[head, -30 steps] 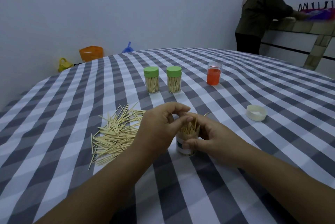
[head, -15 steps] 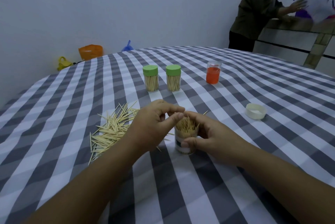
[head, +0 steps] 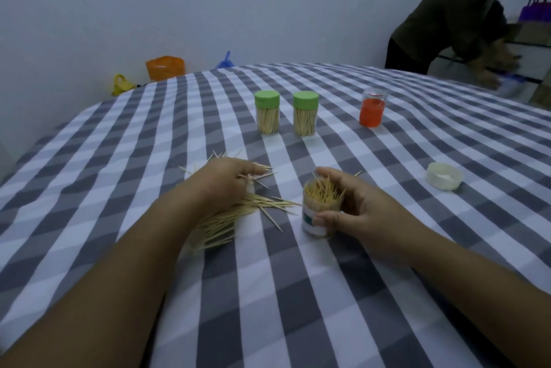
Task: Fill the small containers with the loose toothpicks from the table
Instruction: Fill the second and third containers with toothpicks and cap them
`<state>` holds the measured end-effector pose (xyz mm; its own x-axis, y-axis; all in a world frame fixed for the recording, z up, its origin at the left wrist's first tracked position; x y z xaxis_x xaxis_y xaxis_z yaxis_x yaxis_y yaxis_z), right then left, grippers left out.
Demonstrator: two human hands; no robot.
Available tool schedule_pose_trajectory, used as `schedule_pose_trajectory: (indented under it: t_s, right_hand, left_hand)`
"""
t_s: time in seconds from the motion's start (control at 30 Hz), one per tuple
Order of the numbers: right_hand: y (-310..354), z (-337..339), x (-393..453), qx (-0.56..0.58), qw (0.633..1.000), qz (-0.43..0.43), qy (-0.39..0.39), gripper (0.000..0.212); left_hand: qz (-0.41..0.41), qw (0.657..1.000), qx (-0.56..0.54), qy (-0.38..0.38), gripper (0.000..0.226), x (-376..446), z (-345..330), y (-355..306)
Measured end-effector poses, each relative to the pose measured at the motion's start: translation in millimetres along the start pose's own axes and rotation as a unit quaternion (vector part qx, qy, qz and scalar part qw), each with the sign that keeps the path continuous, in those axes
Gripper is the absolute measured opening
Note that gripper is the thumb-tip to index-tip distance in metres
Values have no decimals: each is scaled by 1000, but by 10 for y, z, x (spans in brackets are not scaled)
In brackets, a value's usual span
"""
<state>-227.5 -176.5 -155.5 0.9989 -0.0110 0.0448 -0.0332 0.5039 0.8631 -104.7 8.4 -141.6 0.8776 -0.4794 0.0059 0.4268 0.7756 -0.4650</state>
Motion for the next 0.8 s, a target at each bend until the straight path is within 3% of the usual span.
schedule_pose_trajectory:
  t_s: [0.2,0.33,0.47,0.57,0.8]
  right_hand:
    - [26,-1,-9,-8,1000,4,-3,86]
    - [11,-4,-11,0,1000,10,-8,88]
    - [8,-1,-6,-5,1000,14,-12,89]
    - [9,-2,-4,-2,1000,12,-11,90]
    - [4,2,-11,-11,1000,6,-12,82]
  left_hand:
    - [22,998,46,44,44,-18,92,71]
    - [7,991,63,120,38,-115,200,94]
    - [26,975,106,196,56,-195,238,111]
    - [20,975,137,172,62,-187,208,78]
    - [-19,988,128,78,37,-118,151,-6]
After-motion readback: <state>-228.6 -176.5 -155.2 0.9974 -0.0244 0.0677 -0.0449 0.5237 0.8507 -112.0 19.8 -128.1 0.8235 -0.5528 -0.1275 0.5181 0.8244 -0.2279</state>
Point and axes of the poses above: each hand's wrist, its own x-axis towards the middle knuckle, its own z-axis out of the back of the hand, y = z × x, the point moved 3 cm from there along x, towards the middle knuckle
